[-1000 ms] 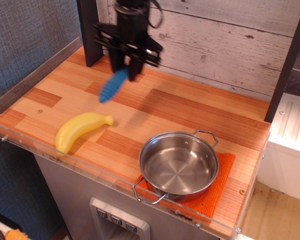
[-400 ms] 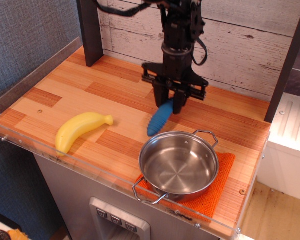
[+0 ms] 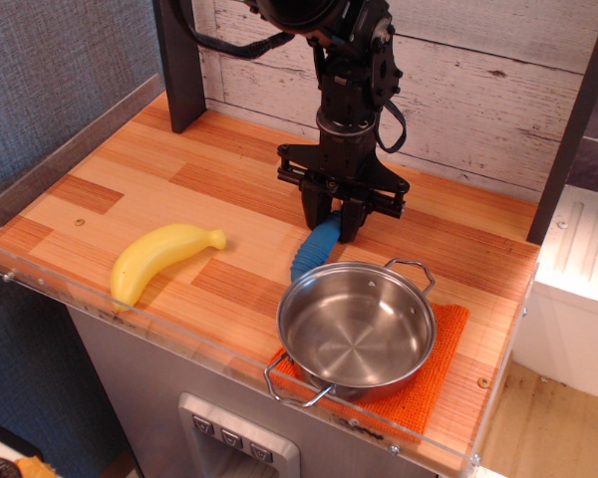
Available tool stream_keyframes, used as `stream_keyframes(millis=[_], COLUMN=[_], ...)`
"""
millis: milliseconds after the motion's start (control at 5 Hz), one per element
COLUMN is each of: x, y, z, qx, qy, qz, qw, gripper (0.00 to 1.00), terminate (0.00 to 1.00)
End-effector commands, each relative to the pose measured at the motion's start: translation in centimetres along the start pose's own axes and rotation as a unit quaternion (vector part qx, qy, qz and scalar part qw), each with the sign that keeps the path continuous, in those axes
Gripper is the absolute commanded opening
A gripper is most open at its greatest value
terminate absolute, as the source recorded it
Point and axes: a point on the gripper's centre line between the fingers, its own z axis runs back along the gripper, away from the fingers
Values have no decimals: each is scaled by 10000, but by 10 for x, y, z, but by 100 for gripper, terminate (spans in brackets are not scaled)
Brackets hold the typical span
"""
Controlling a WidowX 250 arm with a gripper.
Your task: Put the spoon to the top left of the pot.
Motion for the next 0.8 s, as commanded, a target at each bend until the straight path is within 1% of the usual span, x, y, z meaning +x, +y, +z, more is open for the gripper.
stream_keyframes(millis=[0, 200, 400, 600], x=[-4, -12, -30, -50], y=[12, 23, 32, 41], z=[40, 80, 99, 97], qx=[-223, -245, -208, -214], qy=[-329, -534, -538, -355], qz=[-5, -100, -260, -390], qw=[9992, 9982, 9980, 9984], gripper=[100, 100, 100, 100], terminate=[0, 0, 0, 0])
